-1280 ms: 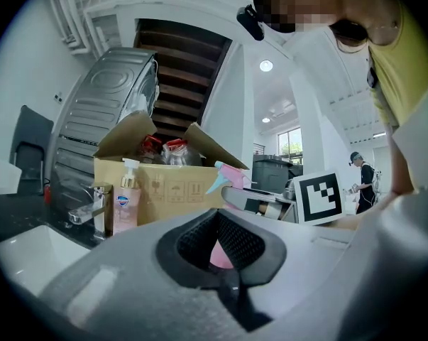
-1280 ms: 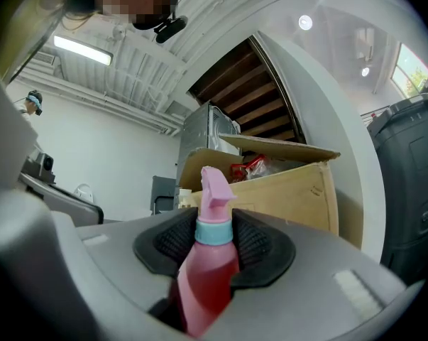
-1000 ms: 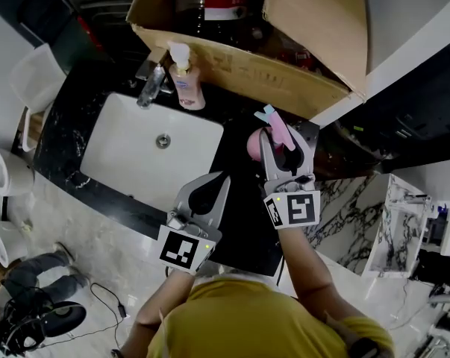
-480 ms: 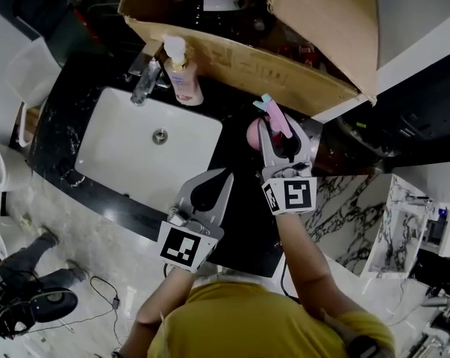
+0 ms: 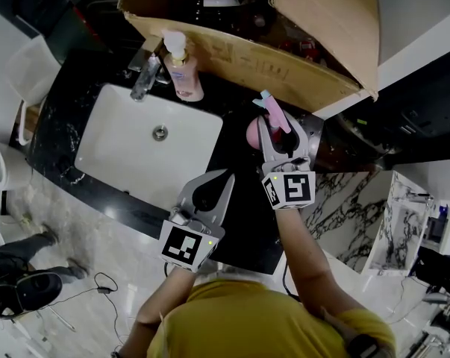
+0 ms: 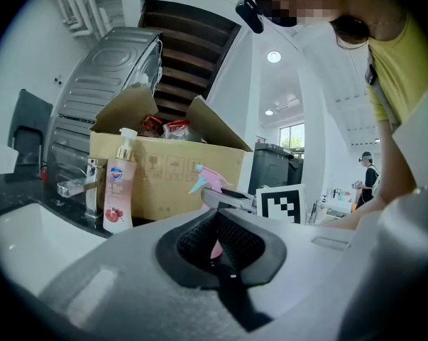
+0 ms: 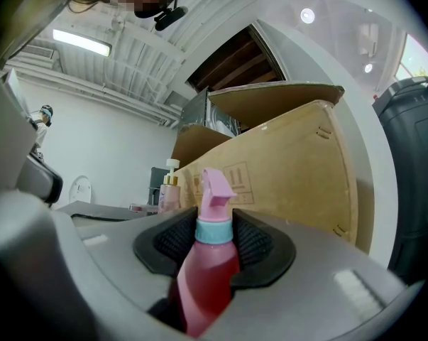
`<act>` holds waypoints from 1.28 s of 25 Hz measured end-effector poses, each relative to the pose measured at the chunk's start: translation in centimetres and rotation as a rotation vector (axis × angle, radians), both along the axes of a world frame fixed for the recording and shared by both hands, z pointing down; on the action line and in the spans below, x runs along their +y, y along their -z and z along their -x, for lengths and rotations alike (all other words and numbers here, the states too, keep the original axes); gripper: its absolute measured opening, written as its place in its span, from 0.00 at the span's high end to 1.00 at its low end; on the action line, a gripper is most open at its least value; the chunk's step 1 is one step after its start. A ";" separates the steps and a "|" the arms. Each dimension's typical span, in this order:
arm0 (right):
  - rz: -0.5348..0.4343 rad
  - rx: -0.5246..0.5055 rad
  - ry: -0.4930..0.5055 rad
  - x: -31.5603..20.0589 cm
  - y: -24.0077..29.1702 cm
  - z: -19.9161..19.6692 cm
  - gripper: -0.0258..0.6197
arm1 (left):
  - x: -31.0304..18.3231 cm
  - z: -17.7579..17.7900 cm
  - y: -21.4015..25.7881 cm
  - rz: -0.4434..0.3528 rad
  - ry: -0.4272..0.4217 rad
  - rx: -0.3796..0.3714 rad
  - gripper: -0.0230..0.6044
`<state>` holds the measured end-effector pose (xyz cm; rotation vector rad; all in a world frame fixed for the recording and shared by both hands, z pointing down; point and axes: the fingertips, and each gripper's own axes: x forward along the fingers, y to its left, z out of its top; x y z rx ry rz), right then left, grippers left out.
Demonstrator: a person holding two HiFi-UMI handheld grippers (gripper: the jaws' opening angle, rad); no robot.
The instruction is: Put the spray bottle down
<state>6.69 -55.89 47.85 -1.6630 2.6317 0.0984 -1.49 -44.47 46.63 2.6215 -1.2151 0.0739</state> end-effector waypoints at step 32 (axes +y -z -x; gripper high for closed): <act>0.140 0.050 -0.170 19.0 5.5 -6.1 0.96 | 9.2 -1.4 5.6 -0.104 -0.047 0.026 0.97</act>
